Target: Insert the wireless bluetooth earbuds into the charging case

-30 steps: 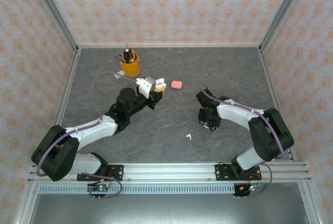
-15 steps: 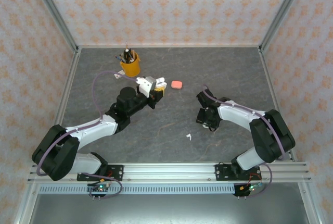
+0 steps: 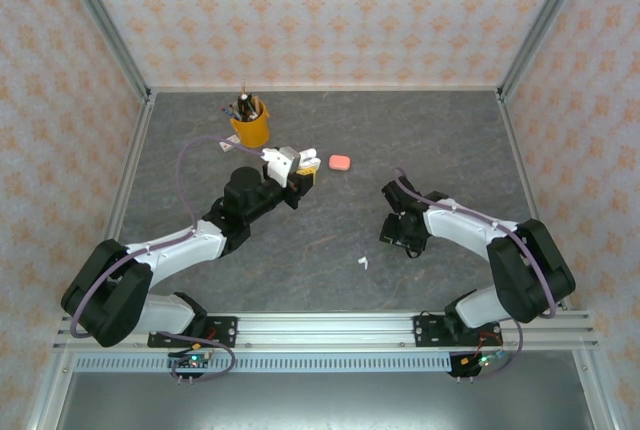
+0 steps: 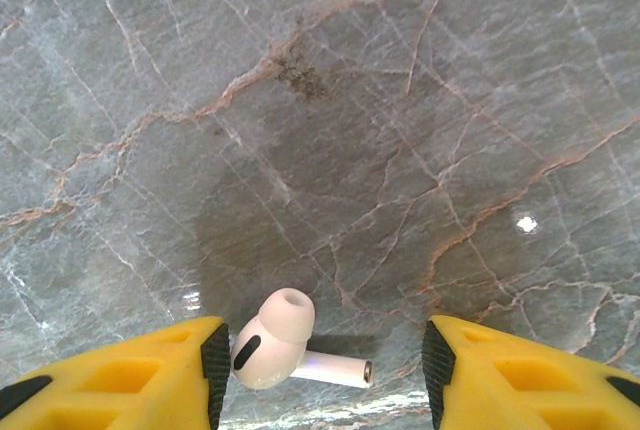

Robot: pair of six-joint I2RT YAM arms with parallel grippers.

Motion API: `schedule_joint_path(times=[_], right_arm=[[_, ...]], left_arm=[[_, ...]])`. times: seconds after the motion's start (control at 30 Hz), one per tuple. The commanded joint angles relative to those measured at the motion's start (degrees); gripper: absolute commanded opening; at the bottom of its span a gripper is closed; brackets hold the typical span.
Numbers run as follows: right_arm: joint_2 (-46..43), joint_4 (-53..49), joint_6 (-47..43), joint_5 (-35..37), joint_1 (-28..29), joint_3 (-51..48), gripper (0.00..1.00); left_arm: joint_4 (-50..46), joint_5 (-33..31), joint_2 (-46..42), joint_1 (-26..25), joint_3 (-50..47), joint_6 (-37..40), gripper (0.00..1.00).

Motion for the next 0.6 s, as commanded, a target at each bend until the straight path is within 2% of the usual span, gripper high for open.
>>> schedule_joint_path(times=[0.0,0.43,0.57], right_arm=[[0.6,0.3,0.2,-2.2,0.6,-0.1,0.55],[4.9,0.1,3.1,-1.5,10.4,4.2,0.53],[4.4,-2.0,3.6,0.2,11.6,5.9,0.53]], left_arm=[[2.1,0.7,-1.4,-0.4,0.6,-0.7,0.0],[2.3,0.6,-1.3,-0.4,0.6,-0.9,0.0],[2.3,0.7,-1.2,-0.4,0.6,-1.0,0.0]])
